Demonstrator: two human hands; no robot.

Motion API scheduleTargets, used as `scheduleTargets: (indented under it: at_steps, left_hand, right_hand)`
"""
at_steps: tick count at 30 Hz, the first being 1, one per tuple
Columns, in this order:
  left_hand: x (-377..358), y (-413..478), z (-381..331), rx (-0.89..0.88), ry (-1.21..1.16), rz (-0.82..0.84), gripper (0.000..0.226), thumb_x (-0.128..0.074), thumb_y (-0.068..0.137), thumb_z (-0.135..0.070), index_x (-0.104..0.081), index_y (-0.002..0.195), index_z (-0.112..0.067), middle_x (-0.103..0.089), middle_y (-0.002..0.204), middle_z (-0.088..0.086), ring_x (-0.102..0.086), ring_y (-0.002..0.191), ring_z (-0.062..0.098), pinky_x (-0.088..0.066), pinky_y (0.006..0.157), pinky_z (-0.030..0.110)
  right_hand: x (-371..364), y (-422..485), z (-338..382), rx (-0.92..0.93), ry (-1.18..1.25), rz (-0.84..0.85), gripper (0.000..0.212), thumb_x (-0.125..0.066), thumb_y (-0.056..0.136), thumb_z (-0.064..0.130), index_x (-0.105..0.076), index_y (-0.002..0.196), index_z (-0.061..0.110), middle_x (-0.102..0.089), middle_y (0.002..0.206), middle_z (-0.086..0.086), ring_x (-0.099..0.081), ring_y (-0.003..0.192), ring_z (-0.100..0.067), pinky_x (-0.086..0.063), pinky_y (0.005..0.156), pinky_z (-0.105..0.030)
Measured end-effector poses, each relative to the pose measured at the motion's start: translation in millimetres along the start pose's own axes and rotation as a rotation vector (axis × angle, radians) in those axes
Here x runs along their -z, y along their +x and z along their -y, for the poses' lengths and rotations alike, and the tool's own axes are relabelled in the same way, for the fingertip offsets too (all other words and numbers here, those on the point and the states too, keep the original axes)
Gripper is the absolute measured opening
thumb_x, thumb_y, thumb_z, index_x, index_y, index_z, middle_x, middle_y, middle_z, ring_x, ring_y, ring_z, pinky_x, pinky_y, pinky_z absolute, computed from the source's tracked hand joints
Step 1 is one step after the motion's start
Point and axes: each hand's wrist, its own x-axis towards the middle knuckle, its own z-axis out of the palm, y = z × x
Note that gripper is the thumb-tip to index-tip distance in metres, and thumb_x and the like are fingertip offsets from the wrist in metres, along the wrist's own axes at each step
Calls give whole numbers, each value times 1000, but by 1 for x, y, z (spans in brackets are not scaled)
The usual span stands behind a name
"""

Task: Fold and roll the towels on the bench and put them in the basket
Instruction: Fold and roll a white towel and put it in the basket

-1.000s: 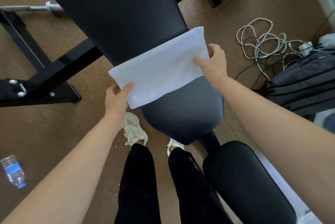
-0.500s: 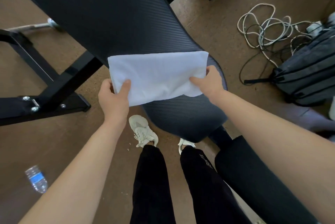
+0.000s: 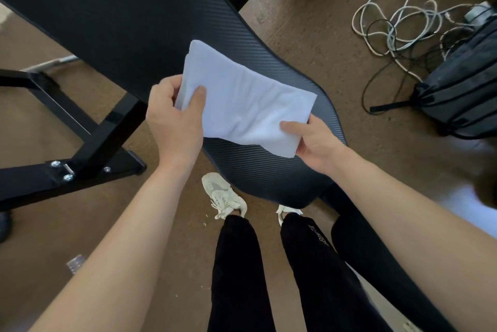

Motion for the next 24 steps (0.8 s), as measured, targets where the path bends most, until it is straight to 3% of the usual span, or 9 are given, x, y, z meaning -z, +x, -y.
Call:
scheduleTargets:
  at_steps: [5,9,13,17,19,21,24]
  left_hand:
    - [-22,-35,-17,-41,-54,129,16,-67,95,-27,-65,111,-26,-62,106,-8,-56,93,-4,-44,77,12]
    - [-47,-65,-26,-31,-40,309,29,-67,96,-24,-64,125,-19,-59,111,-5,-56,96,-3,-42,75,7]
    - [-56,-82,-29,-57,5,500,38,-62,92,-27,-63,130,-24,-55,109,-8,-54,98,-2,-41,76,14]
    - [-44,-86,-25,-29,-156,739,30,-58,89,-23,-77,112,-24,-69,100,-6,-62,91,4,-46,79,16]
    - [-37,-84,-24,64,-250,843,31,-54,89,-20,-82,100,-13,-78,103,0,-69,101,9,-50,83,17]
    - [-30,-80,-21,123,-296,841,32,-54,90,-19,-83,98,-8,-81,101,2,-72,101,13,-53,85,22]
    - [-18,-66,-14,128,-218,595,24,-60,88,-18,-77,104,-15,-76,105,-2,-67,99,9,-52,87,25]
  right_hand:
    - [-10,-20,4,42,-27,73,48,-68,93,5,-56,138,18,-71,131,-3,-67,121,-29,-46,109,-56]
    - [-24,-40,10,55,-69,171,46,-56,97,3,-55,141,15,-68,133,-13,-66,122,-30,-52,97,-46]
    - [-21,-60,14,33,33,198,43,-39,97,14,-62,133,9,-70,123,-18,-66,110,-30,-51,95,-49]
    - [-11,-71,9,61,-78,165,41,-54,102,38,-60,137,16,-70,129,-12,-67,118,-30,-51,103,-50]
    - [-9,-68,0,79,-110,103,40,-64,99,33,-60,136,16,-70,129,-14,-68,118,-33,-53,103,-52]
    - [-9,-64,-7,82,-65,26,38,-66,96,19,-61,134,13,-71,127,-15,-68,118,-36,-50,107,-57]
    - [-14,-58,-9,52,70,17,43,-54,92,0,-62,133,6,-68,131,-18,-65,122,-38,-46,110,-59]
